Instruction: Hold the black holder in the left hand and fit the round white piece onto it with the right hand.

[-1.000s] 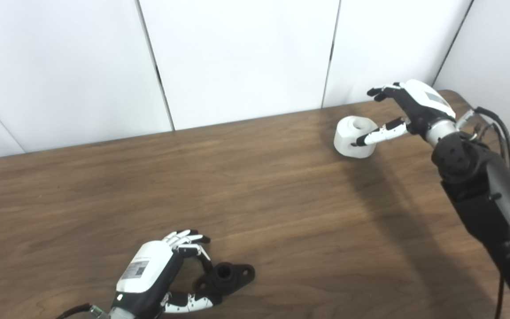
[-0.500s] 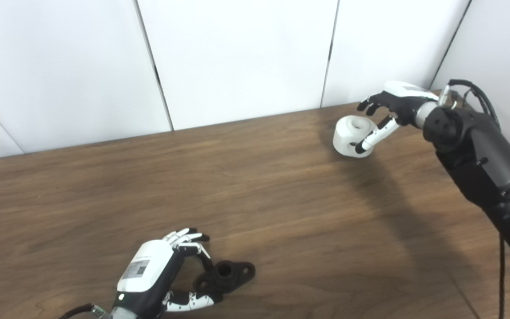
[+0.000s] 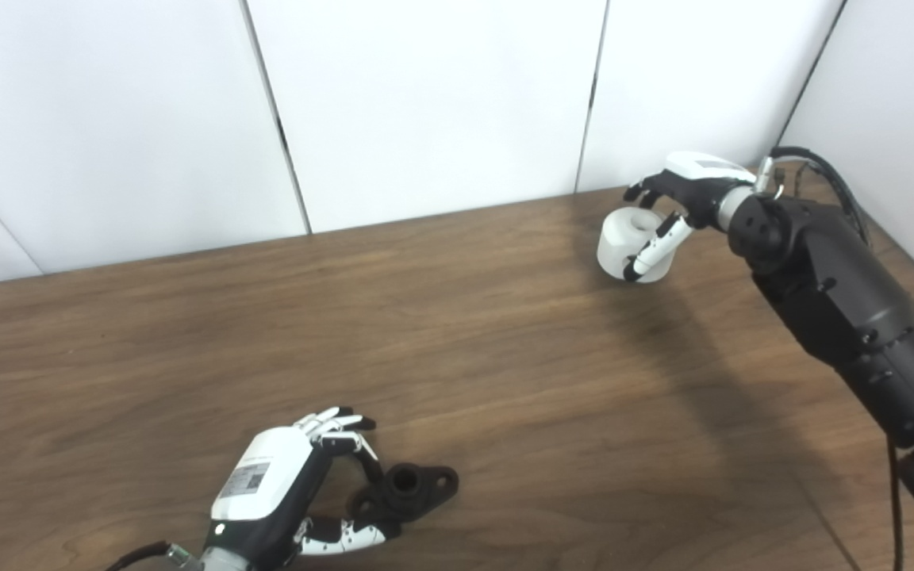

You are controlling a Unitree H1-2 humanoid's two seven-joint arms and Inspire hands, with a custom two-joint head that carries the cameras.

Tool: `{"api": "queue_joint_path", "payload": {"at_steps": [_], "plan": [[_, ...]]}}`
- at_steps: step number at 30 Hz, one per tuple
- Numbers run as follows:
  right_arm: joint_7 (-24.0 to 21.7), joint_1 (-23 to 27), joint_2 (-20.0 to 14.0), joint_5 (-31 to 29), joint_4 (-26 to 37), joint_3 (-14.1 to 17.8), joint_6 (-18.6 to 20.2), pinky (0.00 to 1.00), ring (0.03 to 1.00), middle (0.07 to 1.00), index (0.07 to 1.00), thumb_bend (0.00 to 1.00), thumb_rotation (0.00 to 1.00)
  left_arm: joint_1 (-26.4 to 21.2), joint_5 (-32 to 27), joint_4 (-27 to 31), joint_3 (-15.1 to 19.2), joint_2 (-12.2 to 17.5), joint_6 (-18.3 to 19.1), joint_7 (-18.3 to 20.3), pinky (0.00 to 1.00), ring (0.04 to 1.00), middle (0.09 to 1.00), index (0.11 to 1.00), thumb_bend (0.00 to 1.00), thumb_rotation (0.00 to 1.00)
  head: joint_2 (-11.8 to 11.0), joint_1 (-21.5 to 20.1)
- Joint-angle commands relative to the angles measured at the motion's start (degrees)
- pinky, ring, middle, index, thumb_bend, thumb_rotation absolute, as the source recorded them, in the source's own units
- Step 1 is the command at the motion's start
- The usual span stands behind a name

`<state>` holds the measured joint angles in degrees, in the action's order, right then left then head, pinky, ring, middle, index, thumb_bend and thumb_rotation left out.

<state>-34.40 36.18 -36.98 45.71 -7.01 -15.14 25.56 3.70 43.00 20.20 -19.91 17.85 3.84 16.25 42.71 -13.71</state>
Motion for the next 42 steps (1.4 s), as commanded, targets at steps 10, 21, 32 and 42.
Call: {"api": "queue_joint_path", "payload": {"at_steps": [10, 21, 32, 42], "plan": [[4.48, 3.91, -1.91, 2.32, -1.35, -0.77, -2.55, 0.96, 1.0, 0.97, 0.775, 0.99, 0.37, 1.44, 0.27, 0.02, -0.74, 0.35, 1.82, 2.88, 0.9, 0.909, 0.83, 0.489, 0.51, 0.06, -0.02, 0.03], [6.28, 3.88, -2.29, 2.56, -2.16, -1.14, -2.38, 1.0, 1.0, 0.986, 0.771, 1.0, 0.37, 1.44, 0.57, 0.46, -0.88, 0.37, 2.12, 3.35, 0.9, 0.908, 0.828, 0.489, 0.51, 0.06, 0.17, 0.25], [6.55, 3.56, -2.71, 2.31, -2.11, -0.91, -2.68, 1.0, 1.0, 0.98, 0.736, 0.98, 0.37, 1.43, 0.41, 0.78, -0.87, 0.27, 2.68, 3.86, 0.9, 0.909, 0.83, 0.489, 0.51, 0.05, 0.41, 0.28], [6.67, 3.95, -3.02, 2.83, -2.95, -1.87, -3.31, 0.97, 1.0, 0.967, 0.681, 0.98, 0.39, 1.39, 0.62, 0.75, -0.88, 0.28, 2.69, 3.58, 0.9, 0.91, 0.83, 0.489, 0.51, 0.06, 0.5, 0.37]]}}
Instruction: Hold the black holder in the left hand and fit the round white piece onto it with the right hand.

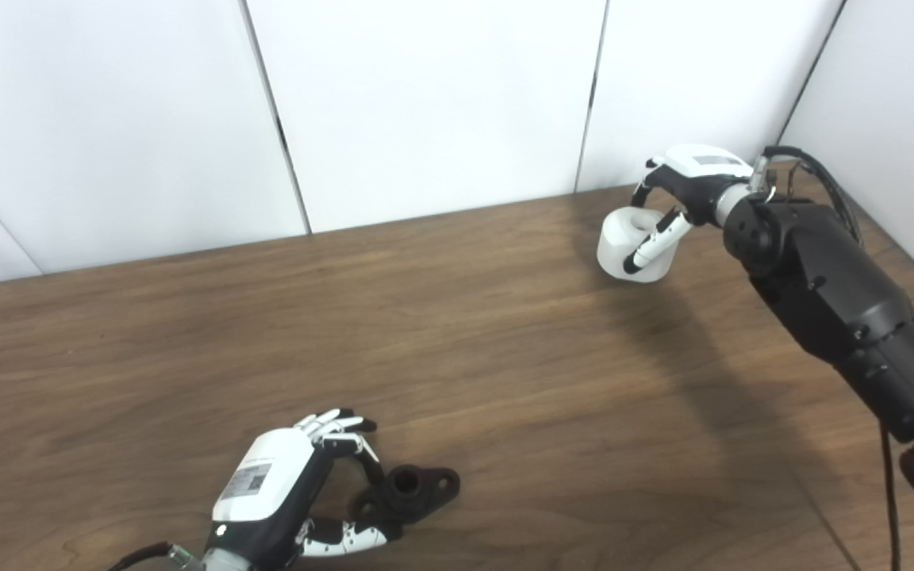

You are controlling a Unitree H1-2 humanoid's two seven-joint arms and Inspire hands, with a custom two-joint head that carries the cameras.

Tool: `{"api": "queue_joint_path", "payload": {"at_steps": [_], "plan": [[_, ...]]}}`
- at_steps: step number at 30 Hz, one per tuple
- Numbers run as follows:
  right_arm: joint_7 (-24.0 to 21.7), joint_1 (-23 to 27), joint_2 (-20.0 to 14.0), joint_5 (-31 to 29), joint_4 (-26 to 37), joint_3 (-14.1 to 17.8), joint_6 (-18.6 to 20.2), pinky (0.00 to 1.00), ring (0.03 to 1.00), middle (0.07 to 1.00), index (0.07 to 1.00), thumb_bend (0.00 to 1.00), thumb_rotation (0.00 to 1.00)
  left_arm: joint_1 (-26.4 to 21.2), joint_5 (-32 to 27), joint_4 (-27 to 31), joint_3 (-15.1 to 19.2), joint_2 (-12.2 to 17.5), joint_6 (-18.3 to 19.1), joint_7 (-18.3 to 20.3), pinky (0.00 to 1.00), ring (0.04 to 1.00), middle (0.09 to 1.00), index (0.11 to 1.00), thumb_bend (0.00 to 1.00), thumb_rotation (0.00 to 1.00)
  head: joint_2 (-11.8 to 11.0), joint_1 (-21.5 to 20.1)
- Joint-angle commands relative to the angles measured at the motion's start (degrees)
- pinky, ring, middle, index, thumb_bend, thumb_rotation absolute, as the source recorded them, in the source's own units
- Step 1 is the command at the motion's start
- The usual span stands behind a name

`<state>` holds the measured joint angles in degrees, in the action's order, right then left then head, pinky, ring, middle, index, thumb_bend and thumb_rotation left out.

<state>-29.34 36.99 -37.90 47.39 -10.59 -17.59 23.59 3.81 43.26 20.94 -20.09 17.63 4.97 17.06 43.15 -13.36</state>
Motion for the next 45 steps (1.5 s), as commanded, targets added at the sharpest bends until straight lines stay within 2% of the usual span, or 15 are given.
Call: {"api": "queue_joint_path", "payload": {"at_steps": [1, 30, 36, 37, 38, 40, 45], "plan": [[1.68, 3.15, -2.08, 1.1, 0.58, 0.59, -1.37, 0.96, 1.0, 0.965, 0.675, 0.98, 0.39, 1.24, 0.47, 0.02, -0.75, 0.49, 1.62, 2.82, 0.9, 0.911, 0.831, 0.489, 0.51, 0.06, 0.13, 0.08], [2.77, 2.39, -1.49, 1.2, 0.32, 0.69, -2.46, 0.94, 1.0, 0.943, 0.627, 0.96, 0.37, 1.19, 1.24, 0.45, -0.98, 0.15, 2.03, 3.36, 0.9, 0.91, 0.831, 0.489, 0.51, 0.06, 0.32, 0.37], [4.0, 1.72, -1.76, 0.48, 0.67, 1.05, -4.05, 0.9, 0.992, 0.895, 0.552, 0.85, 0.3, 1.27, 0.97, 0.82, -0.98, 0.14, 1.95, 3.48, 0.9, 0.91, 0.828, 0.489, 0.51, 0.05, 0.71, 0.53], [4.12, 1.64, -1.77, 0.35, 0.72, 1.14, -4.22, 0.89, 0.985, 0.882, 0.508, 0.63, 0.2, 1.27, 0.91, 0.84, -0.96, 0.12, 2.02, 3.55, 0.9, 0.909, 0.828, 0.489, 0.51, 0.05, 0.71, 0.53], [4.18, 1.59, -1.78, 0.27, 0.73, 1.19, -4.34, 0.89, 0.983, 0.876, 0.497, 0.58, 0.18, 1.29, 0.85, 0.88, -0.95, 0.09, 2.12, 3.64, 0.9, 0.909, 0.828, 0.489, 0.51, 0.05, 0.71, 0.53], [4.22, 1.57, -1.8, 0.2, 0.62, 1.27, -4.55, 0.88, 0.98, 0.869, 0.489, 0.54, 0.16, 1.3, 0.85, 0.94, -0.93, 0.06, 2.22, 3.72, 0.89, 0.91, 0.828, 0.489, 0.51, 0.05, 0.71, 0.53], [3.94, 1.23, -1.77, -0.43, 0.82, 1.85, -4.3, 0.88, 0.968, 0.845, 0.486, 0.53, 0.14, 1.3, 0.76, 1.05, -0.98, -0.01, 2.32, 3.85, 0.89, 0.908, 0.827, 0.489, 0.51, 0.05, 1.07, 0.81]]}}
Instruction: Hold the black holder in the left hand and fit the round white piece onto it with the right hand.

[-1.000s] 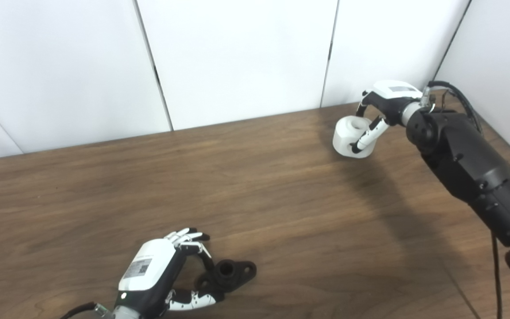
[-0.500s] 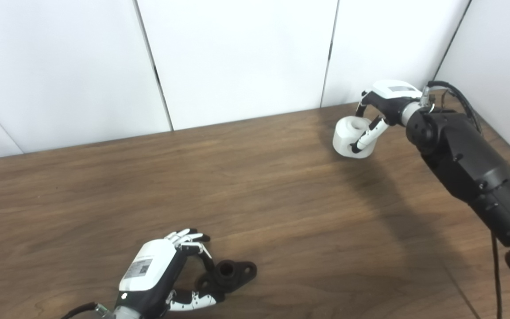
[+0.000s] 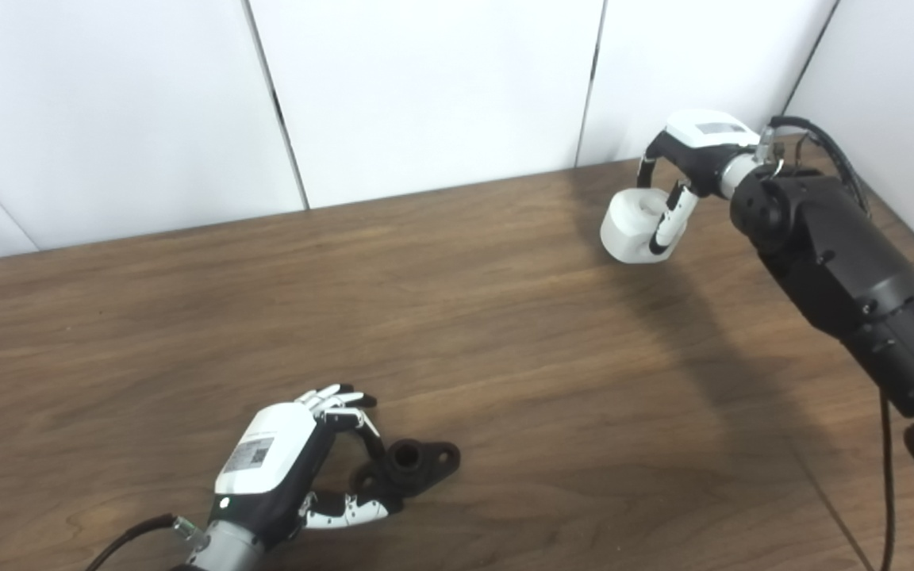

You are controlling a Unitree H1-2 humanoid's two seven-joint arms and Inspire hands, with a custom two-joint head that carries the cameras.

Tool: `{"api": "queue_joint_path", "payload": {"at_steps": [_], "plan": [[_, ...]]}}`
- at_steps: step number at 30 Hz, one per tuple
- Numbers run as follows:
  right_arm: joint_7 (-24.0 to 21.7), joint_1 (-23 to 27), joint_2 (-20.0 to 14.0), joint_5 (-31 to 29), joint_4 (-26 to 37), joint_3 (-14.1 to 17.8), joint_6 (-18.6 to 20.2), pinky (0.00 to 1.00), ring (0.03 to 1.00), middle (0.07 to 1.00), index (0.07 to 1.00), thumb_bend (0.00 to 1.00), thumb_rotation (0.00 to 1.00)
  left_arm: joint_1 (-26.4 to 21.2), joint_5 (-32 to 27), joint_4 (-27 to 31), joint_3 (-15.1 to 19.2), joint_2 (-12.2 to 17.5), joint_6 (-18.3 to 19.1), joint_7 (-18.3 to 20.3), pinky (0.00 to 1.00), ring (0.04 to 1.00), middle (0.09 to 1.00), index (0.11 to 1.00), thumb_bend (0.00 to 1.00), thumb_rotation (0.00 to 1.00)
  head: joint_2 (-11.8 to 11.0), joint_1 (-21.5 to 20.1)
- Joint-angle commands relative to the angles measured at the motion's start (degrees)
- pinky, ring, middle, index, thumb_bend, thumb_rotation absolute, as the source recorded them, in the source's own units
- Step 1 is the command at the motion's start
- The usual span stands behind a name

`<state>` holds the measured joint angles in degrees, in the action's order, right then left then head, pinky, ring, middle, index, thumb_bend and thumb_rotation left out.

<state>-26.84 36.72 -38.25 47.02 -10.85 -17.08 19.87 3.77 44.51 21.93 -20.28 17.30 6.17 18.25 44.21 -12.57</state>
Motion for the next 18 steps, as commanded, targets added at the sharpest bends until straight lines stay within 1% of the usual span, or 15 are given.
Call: {"api": "queue_joint_path", "payload": {"at_steps": [1, 8, 9, 11, 15, 18], "plan": [[1.31, 1.46, -1.44, -0.06, 1.11, 1.29, -0.49, 0.88, 0.967, 0.843, 0.486, 0.53, 0.14, 1.3, -0.61, 0.06, -0.78, 0.29, 1.28, 2.83, 0.88, 0.91, 0.828, 0.489, 0.51, 0.05, 0.02, 0.01], [1.43, 1.02, -1.49, 0.01, 1.45, 1.27, -0.43, 0.88, 0.965, 0.839, 0.486, 0.53, 0.14, 1.29, -0.38, 0.29, -0.83, 0.4, 1.44, 3.15, 0.88, 0.91, 0.829, 0.489, 0.51, 0.05, -0.03, -0.07], [1.52, 0.85, -1.52, -0.11, 1.69, 1.41, -0.49, 0.88, 0.964, 0.838, 0.486, 0.53, 0.14, 1.35, -0.26, 0.34, -0.85, 0.36, 1.57, 3.21, 0.88, 0.91, 0.83, 0.489, 0.51, 0.05, -0.68, 0.11], [1.45, 0.52, -1.55, -0.21, 2.37, 1.72, -0.31, 0.87, 0.965, 0.841, 0.486, 0.53, 0.14, 1.53, -0.13, 0.39, -0.85, 0.2, 1.69, 3.16, 0.87, 0.908, 0.828, 0.489, 0.51, 0.05, -1.12, 0.54], [0.26, -0.01, -1.86, 0.14, 5.62, 2.14, 0.34, 0.88, 0.966, 0.843, 0.486, 0.53, 0.14, 1.72, -0.43, 0.4, -0.85, -0.05, 1.71, 3.15, 0.87, 0.907, 0.83, 0.489, 0.51, 0.05, -1.44, 0.91], [-1.79, -0.27, -2.3, 0.14, 9.45, 2.47, 1.21, 0.88, 0.967, 0.845, 0.486, 0.53, 0.14, 1.71, -0.31, 0.19, -1.02, -0.08, 1.25, 2.95, 0.85, 0.903, 0.829, 0.489, 0.51, 0.05, -1.58, 1.36]]}}
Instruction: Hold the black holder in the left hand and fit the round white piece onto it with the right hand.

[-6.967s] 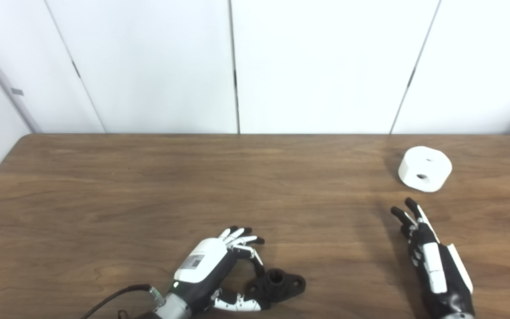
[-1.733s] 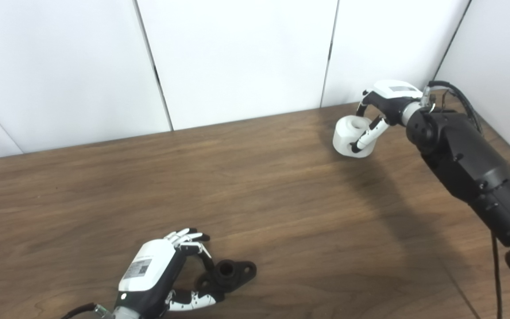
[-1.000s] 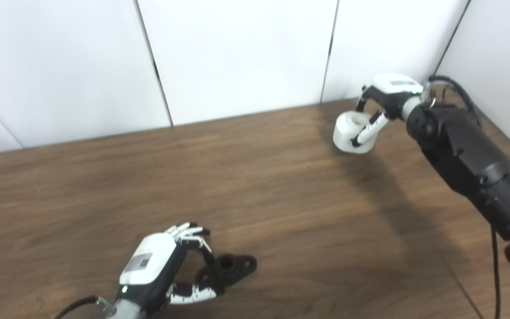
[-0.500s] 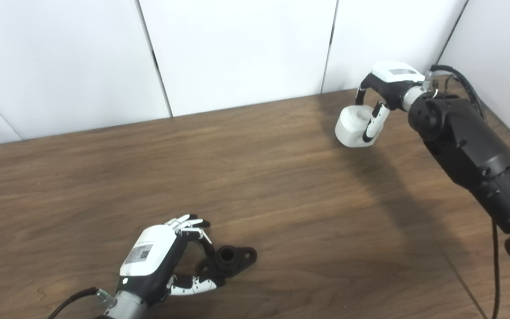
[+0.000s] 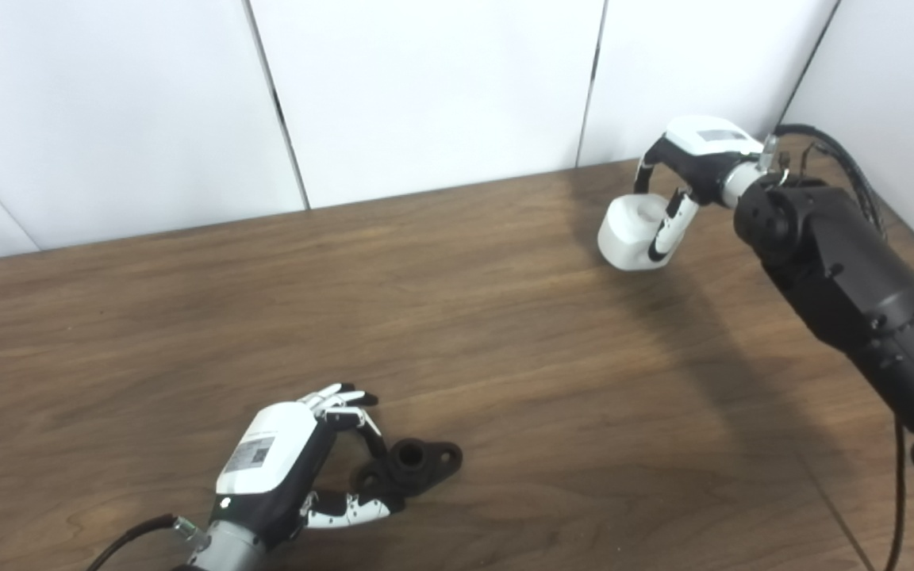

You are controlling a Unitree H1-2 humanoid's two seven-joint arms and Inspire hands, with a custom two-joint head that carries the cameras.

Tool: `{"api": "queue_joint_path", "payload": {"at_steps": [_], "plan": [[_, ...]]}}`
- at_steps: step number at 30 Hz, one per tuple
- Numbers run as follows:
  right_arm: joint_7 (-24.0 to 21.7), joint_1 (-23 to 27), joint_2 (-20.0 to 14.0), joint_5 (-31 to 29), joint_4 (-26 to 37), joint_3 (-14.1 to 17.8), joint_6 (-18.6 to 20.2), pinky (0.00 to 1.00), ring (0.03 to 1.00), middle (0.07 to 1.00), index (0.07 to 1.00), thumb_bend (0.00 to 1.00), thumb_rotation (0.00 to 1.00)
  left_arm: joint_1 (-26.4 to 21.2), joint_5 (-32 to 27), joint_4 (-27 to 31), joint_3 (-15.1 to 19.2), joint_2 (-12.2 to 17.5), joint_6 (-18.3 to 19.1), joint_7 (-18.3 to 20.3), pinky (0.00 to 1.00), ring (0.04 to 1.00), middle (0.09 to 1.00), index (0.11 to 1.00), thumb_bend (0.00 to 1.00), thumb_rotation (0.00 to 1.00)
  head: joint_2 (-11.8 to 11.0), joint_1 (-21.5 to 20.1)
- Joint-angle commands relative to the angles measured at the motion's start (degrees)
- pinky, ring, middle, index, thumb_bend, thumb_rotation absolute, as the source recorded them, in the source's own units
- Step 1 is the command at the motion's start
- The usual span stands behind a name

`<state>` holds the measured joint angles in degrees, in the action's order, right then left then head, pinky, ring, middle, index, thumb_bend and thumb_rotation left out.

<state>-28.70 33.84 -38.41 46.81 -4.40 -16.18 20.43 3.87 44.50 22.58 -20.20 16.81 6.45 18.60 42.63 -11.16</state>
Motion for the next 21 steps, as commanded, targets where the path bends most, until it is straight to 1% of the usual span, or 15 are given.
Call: {"api": "queue_joint_path", "payload": {"at_steps": [1, 6, 9, 13, 18, 21], "plan": [[-0.75, 2.54, -2.32, 0.28, 4.28, 1.71, 0.79, 0.88, 0.967, 0.844, 0.486, 0.53, 0.14, 1.59, -0.21, -0.44, -1.17, 0.38, 0.99, 2.66, 0.85, 0.903, 0.83, 0.489, 0.51, 0.05, -0.14, 0.08], [-4.94, 2.41, -2.83, 0.46, 10.21, 2.05, 1.49, 0.9, 0.967, 0.839, 0.486, 0.53, 0.14, 1.68, 0.5, -0.49, -1.59, 0.13, 1.16, 2.71, 0.88, 0.906, 0.831, 0.489, 0.51, 0.05, -1.07, 0.97], [-7.49, 2.35, -3.05, 0.82, 15.32, 1.82, 1.06, 0.89, 0.964, 0.83, 0.485, 0.53, 0.14, 1.72, 0.42, -0.75, -1.69, -0.19, 1.26, 2.68, 0.9, 0.909, 0.832, 0.489, 0.51, 0.05, -1.29, 1.37], [-10.54, 1.98, -2.66, 2.12, 20.75, 1.35, 0.98, 0.9, 0.967, 0.823, 0.485, 0.53, 0.14, 1.61, 1.0, -0.86, -1.93, -0.55, 1.51, 2.85, 0.9, 0.912, 0.834, 0.49, 0.51, 0.05, -1.69, 1.84], [-14.92, 1.94, -1.84, 2.88, 27.39, 0.65, 0.63, 0.9, 0.958, 0.816, 0.484, 0.53, 0.14, 1.57, 1.86, -1.02, -2.36, -0.96, 1.3, 2.43, 0.91, 0.91, 0.83, 0.489, 0.51, 0.05, -1.5, 2.78], [-19.39, 2.48, -0.75, 4.16, 33.0, -0.1, 1.5, 0.89, 0.954, 0.815, 0.484, 0.53, 0.14, 1.44, 2.58, -0.84, -2.68, -1.43, 1.68, 2.78, 0.91, 0.912, 0.833, 0.489, 0.51, 0.05, -1.29, 3.35]]}}
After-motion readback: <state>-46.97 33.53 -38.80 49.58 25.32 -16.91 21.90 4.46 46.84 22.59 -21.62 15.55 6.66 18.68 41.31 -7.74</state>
